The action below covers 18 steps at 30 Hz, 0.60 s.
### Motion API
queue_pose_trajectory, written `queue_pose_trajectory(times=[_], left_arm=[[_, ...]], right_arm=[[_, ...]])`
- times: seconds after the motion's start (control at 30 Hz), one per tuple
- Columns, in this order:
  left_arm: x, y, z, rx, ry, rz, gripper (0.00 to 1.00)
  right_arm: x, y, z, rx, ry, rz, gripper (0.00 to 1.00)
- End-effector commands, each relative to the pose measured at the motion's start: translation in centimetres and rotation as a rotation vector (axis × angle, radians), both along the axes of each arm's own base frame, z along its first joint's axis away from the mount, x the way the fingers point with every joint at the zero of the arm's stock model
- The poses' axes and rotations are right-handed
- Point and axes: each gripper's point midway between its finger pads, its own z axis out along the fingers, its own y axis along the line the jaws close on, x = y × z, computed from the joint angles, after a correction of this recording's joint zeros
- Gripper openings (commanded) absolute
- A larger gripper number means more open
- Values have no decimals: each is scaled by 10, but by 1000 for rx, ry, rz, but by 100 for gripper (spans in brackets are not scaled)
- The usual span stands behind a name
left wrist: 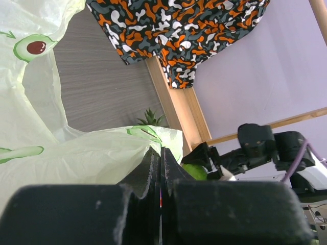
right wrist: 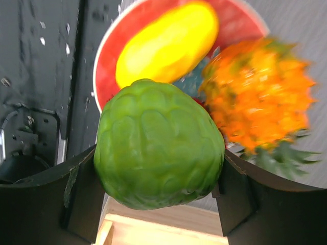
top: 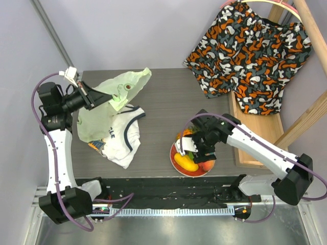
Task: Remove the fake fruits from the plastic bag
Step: Place the fake fruit on the plate.
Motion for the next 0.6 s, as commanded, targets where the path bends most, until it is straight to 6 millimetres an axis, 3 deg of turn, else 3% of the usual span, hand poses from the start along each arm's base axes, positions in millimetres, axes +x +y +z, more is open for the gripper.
queue_pose_trajectory(times=[0.0,0.57], left_arm=[[-5,0,11,9,-52,0,0],[-14,-2,5,7,-48,5,0]], right_arm=[[18,-11,-15,-66,-112,-5,47],[13,10,-50,-130,-99,-60,50]])
